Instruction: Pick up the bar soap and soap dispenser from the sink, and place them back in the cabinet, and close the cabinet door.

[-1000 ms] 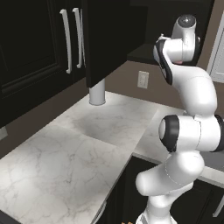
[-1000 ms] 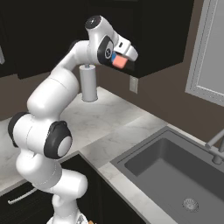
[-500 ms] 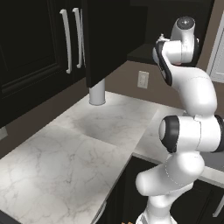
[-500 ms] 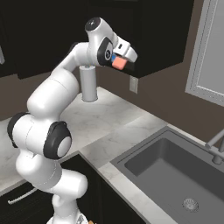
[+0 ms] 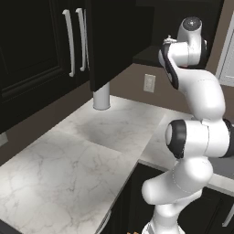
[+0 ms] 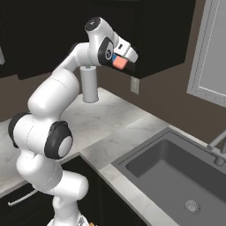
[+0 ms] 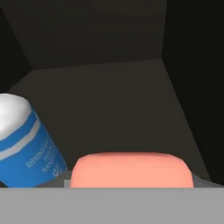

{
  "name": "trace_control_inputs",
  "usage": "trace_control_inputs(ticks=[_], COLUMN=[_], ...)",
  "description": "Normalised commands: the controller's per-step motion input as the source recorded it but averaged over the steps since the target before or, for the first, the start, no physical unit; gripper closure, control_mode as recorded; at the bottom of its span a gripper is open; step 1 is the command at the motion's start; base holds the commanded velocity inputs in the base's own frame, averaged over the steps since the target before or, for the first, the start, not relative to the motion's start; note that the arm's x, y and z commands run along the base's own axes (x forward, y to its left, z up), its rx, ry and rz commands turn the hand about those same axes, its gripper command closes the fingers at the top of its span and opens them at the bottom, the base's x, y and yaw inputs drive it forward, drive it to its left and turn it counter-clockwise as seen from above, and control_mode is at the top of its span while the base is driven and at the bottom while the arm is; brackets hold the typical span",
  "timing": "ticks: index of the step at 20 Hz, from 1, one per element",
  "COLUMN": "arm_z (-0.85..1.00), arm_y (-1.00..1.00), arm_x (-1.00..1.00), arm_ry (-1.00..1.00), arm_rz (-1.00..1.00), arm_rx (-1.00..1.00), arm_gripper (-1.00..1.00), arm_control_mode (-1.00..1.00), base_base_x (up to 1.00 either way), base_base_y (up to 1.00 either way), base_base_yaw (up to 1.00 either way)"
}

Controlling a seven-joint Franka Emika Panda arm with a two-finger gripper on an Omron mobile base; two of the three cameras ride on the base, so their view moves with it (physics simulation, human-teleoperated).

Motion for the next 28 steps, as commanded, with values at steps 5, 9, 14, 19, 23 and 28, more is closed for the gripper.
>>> trace_control_inputs(ticks=[5,9,14,19,23,28], arm_z=[0.00,0.00,0.00,0.00,0.00,0.00], arm_y=[-0.15,-0.20,-0.23,-0.23,-0.24,-0.23], arm_x=[0.26,0.24,0.25,0.22,0.10,0.11], arm_ry=[0.00,0.00,0.00,0.00,0.00,0.00], arm_rz=[0.00,0.00,0.00,0.00,0.00,0.00], arm_rx=[0.00,0.00,0.00,0.00,0.00,0.00], arm_gripper=[1.00,1.00,1.00,1.00,1.00,1.00], arm_control_mode=[-1.00,-1.00,-1.00,-1.00,-1.00,-1.00], base_base_x=[0.00,0.00,0.00,0.00,0.00,0.00], base_base_y=[0.00,0.00,0.00,0.00,0.00,0.00], base_base_yaw=[0.00,0.00,0.00,0.00,0.00,0.00])
